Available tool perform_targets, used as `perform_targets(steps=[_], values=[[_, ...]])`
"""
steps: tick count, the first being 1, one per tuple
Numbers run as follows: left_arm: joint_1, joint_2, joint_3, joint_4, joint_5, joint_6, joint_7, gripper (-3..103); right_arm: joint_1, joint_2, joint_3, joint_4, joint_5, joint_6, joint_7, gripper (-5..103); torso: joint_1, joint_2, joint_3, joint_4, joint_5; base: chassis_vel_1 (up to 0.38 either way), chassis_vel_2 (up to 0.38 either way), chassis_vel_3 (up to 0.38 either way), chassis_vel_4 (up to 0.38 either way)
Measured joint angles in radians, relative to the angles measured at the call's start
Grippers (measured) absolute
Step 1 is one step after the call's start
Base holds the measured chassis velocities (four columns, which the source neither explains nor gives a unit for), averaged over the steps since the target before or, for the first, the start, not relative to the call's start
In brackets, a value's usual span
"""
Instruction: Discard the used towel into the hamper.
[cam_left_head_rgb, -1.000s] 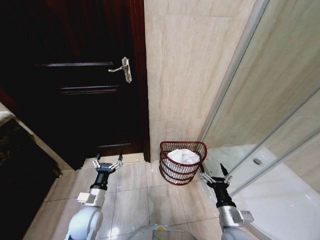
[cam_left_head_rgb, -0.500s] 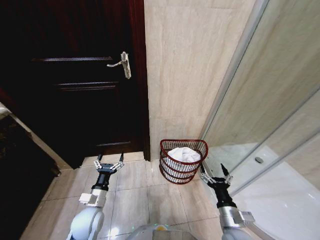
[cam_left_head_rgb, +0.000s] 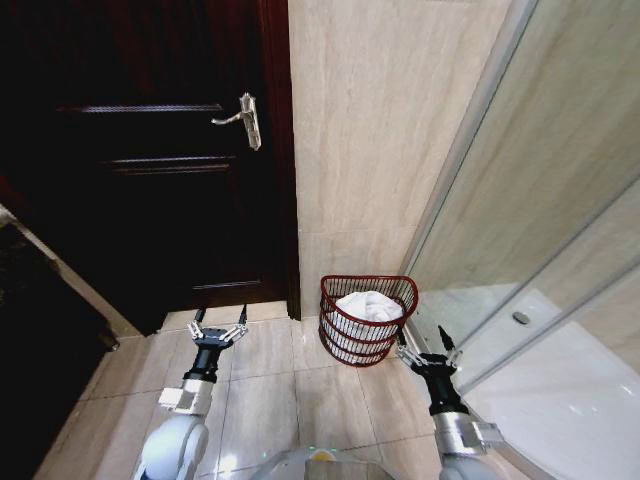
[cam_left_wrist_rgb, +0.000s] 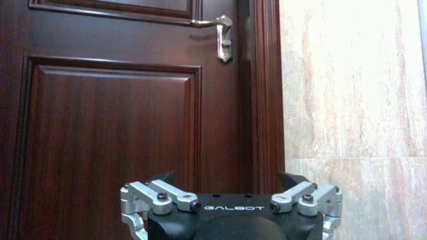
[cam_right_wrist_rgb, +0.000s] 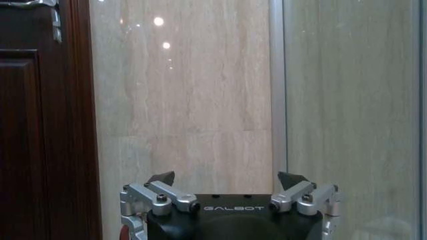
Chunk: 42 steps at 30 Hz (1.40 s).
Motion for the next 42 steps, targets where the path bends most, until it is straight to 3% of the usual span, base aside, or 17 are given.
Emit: perform_targets(steps=[6,26,42], values=[[-0.008,-0.005,0.014,0.010,0.002,-0.019,-0.002,100,-0.001,-0.004,-0.015,-0.002,-0.008,0.006,0.018,100,-0.007,-0.020,-0.013,0.0000,0.0000,0.000,0.000,0.000,0.000],[-0.009,-0.001,0.006,0.014,-0.003,-0.028,-0.003,100,-0.009,-0.007,-0.038,-0.005,-0.023,0.022,0.039,100,-0.007,-0.018,-0.011,0.0000,0.0000,0.073,-0.080,-0.071,0.073],[-0.010,-0.005,0.014,0.014,0.000,-0.030,-0.001,100,-0.015,-0.008,-0.062,-0.004,-0.044,0.029,0.058,100,-0.016,-0.042,-0.026,0.0001,-0.0001,0.083,-0.075,-0.079,0.070]])
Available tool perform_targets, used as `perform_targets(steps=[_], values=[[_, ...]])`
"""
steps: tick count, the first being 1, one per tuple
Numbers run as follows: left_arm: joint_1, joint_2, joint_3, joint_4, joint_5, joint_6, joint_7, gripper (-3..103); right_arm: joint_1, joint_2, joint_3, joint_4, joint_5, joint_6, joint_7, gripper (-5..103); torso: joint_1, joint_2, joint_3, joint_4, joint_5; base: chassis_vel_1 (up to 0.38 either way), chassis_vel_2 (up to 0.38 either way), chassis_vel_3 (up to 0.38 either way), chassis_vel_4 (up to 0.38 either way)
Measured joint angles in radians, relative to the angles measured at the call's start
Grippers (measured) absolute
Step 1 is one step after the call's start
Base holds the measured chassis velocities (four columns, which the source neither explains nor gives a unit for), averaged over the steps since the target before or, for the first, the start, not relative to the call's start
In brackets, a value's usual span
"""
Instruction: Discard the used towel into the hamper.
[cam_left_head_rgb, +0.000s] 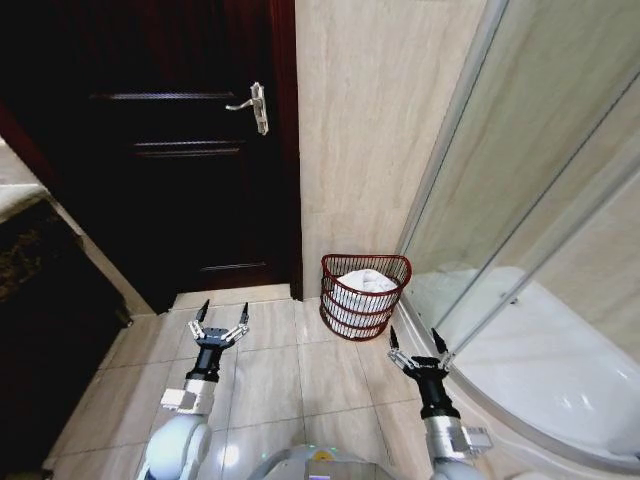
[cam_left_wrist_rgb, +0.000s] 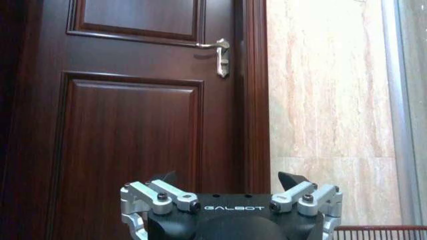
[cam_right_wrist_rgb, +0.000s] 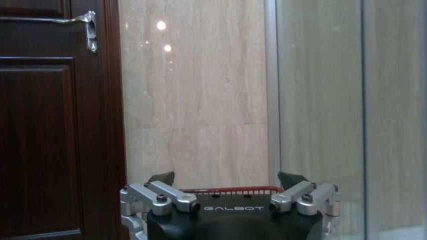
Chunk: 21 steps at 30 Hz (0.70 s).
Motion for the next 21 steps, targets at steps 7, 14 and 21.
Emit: perform_targets(steps=[7,14,21], values=[[-0.003,0.001,0.001,0.005,0.000,-0.002,0.001,100,-0.003,-0.001,-0.005,-0.012,-0.004,0.007,0.004,100,-0.004,-0.012,-0.009,0.0000,0.0001,0.062,-0.061,-0.066,0.068],[-0.001,0.002,-0.002,0.009,0.000,-0.005,0.003,100,-0.001,-0.005,-0.016,-0.026,-0.002,0.022,0.012,100,-0.007,-0.020,-0.014,-0.0001,0.0001,0.043,-0.054,-0.043,0.033],[0.000,0.003,-0.004,0.015,0.006,-0.011,0.009,100,0.001,-0.006,-0.017,-0.031,0.000,0.025,0.018,100,-0.010,-0.032,-0.021,0.0000,0.0001,0.000,0.000,0.000,0.000]])
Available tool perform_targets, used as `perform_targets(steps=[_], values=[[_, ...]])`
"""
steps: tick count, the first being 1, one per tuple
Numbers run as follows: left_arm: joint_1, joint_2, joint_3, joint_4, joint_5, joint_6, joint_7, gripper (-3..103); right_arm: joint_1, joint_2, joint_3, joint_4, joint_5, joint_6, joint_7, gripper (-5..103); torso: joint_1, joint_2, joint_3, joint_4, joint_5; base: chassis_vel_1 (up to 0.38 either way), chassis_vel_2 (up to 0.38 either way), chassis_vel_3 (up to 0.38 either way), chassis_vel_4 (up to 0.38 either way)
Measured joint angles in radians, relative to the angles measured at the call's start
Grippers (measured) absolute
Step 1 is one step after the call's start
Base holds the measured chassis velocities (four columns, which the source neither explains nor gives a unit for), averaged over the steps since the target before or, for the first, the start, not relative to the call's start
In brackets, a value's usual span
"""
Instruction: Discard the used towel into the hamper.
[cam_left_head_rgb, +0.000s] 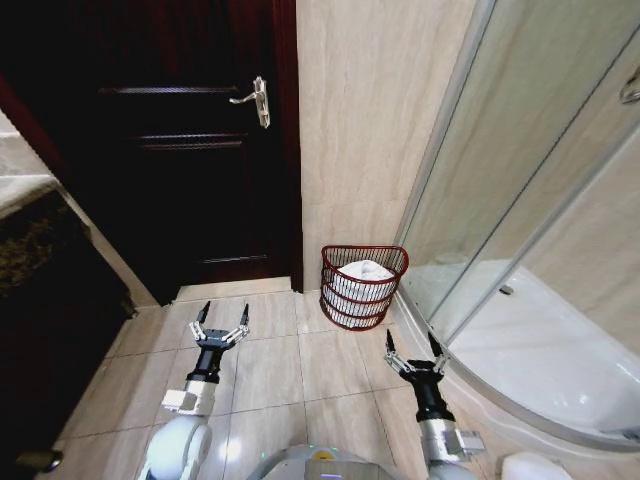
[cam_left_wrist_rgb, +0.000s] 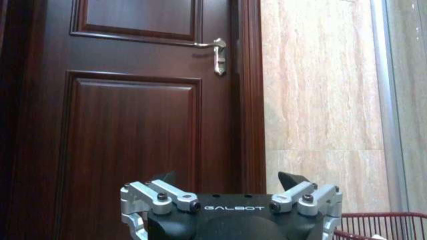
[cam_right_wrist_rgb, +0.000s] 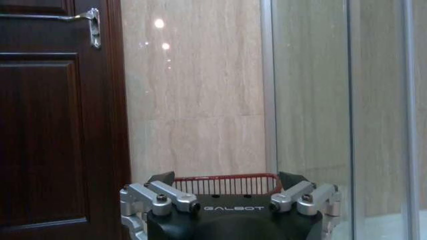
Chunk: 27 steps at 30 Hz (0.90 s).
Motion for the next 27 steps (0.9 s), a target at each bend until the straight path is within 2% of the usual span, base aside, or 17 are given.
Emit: perform_targets(steps=[27], values=[[0.003,-0.007,0.008,0.000,0.027,-0.011,0.002,100,-0.016,-0.002,0.002,-0.005,0.000,0.028,0.007,100,-0.013,-0.036,-0.023,0.0000,0.0000,-0.018,-0.019,-0.019,-0.022]])
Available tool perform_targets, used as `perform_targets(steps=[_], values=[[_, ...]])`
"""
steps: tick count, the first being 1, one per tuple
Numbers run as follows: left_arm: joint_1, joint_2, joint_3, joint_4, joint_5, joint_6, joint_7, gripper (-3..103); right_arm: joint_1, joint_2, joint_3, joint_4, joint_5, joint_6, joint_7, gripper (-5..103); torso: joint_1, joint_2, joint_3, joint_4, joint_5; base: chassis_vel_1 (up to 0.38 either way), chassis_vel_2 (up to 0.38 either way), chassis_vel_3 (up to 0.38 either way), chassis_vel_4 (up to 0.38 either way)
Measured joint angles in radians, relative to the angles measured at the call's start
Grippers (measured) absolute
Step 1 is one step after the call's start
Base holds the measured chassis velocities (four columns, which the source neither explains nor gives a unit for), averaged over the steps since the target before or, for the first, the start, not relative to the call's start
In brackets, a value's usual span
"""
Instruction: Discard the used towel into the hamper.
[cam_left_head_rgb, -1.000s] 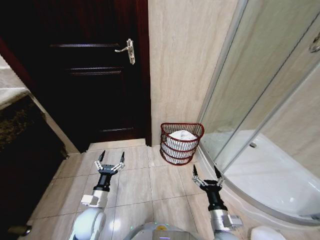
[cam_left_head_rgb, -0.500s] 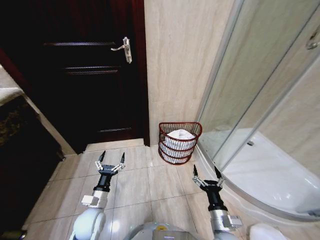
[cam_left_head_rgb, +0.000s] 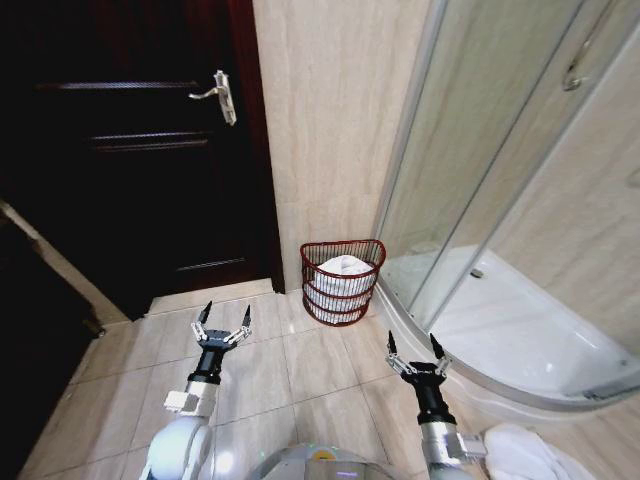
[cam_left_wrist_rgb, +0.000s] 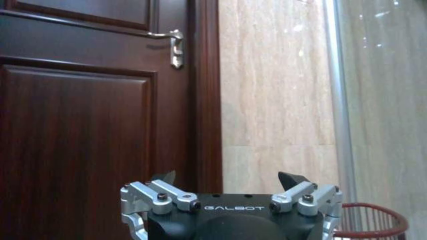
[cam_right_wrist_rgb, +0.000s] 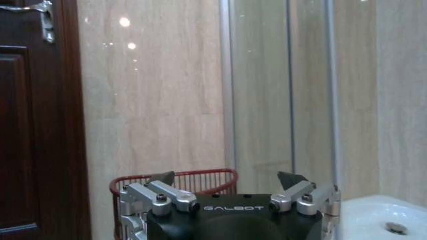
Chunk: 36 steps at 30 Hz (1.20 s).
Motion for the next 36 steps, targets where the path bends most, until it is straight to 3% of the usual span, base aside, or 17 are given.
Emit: perform_targets(steps=[36], values=[[-0.002,0.001,0.000,0.010,0.005,-0.011,0.002,100,-0.004,0.002,0.003,-0.008,-0.005,0.008,0.018,100,-0.017,-0.059,-0.042,0.0000,0.0000,-0.054,-0.053,-0.056,-0.053]])
